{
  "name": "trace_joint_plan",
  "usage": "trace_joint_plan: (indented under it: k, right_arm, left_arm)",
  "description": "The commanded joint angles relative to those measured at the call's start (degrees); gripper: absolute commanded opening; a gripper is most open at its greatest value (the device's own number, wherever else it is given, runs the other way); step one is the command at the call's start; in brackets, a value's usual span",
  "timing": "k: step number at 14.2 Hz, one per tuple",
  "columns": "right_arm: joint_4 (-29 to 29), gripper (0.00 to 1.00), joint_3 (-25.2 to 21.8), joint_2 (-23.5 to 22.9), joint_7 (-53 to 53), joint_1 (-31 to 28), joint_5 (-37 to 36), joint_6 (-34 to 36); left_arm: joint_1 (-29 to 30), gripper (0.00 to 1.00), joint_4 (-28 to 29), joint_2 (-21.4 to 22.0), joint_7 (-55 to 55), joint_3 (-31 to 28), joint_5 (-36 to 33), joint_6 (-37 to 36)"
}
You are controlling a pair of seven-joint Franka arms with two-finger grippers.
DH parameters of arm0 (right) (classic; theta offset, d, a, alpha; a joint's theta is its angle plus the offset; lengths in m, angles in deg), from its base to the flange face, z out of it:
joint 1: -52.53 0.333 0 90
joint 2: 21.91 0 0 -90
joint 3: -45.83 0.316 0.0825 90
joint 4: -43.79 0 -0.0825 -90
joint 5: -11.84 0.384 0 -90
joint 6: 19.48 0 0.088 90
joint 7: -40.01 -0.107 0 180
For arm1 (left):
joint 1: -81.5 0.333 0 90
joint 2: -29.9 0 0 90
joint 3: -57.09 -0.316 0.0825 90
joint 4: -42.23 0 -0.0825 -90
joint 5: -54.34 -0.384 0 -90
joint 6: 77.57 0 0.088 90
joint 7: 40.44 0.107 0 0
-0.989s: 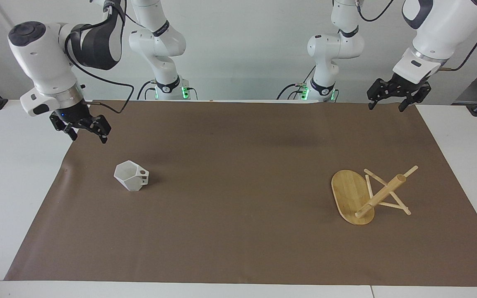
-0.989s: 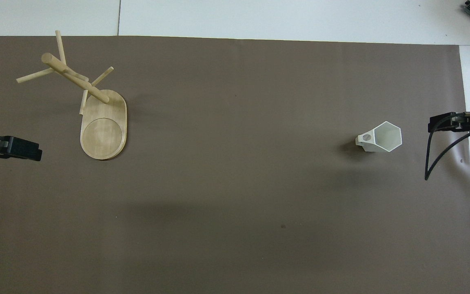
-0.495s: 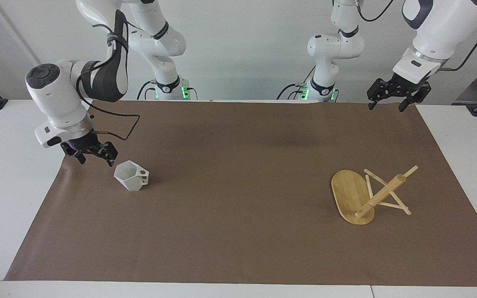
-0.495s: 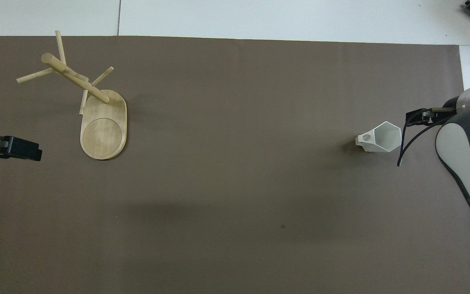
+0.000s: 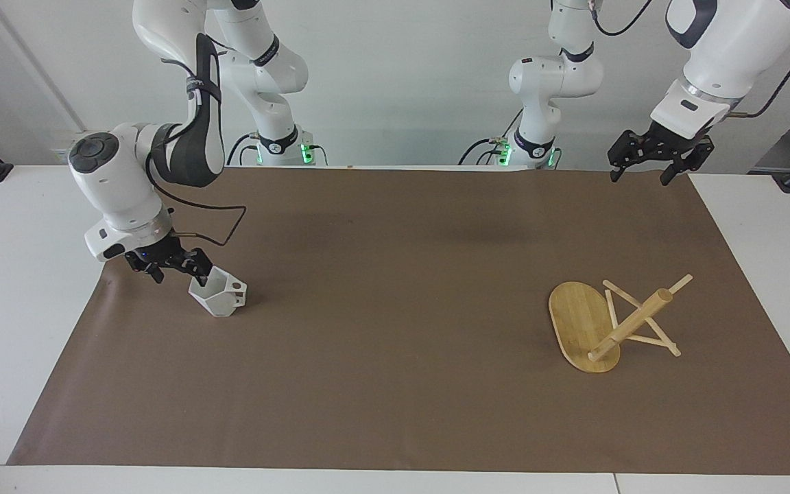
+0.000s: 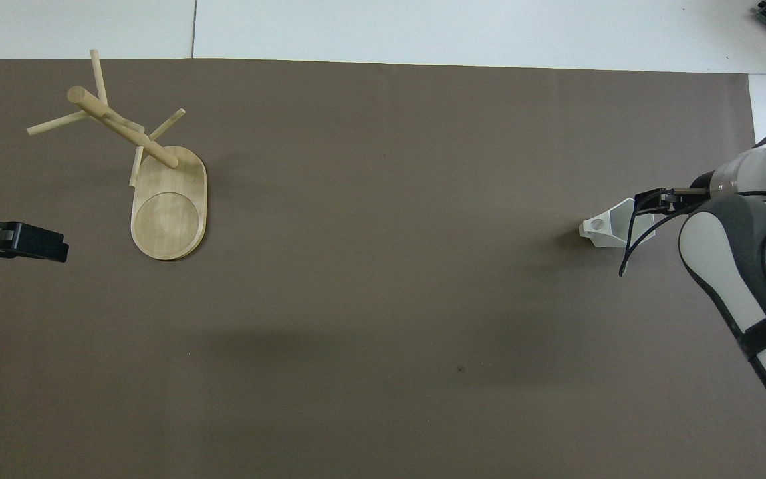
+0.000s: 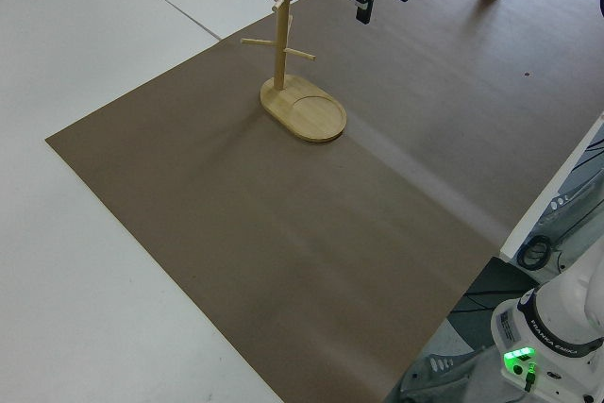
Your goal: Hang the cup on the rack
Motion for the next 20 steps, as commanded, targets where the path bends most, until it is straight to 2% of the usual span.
trace_joint_plan:
  k: [1,5,13,20]
  right_arm:
    - [-2.51,1.00,0.73,0.07,-1.53,-0.21,0.59,-2.99]
    - [-4.80,1.00,0.73,-0.02,-1.71,-0.21,0.59,-5.81]
    - [-4.89,1.00,0.65,0.07,-2.23,-0.30,0.68,-4.58]
    - [-5.33,1.00,0.56,0.34,-7.68,-0.30,0.68,-3.62]
  left_arm:
    - [0.34,1.00,1.67,1.36,-0.43,0.41,-1.07,1.14]
    - [0.34,1.00,1.67,1.36,-0.43,0.41,-1.07,1.14]
    - [0.34,1.00,1.67,1.36,-0.43,0.41,-1.07,1.14]
    - [0.34,1.00,1.67,1.36,-0.43,0.41,-1.07,1.14]
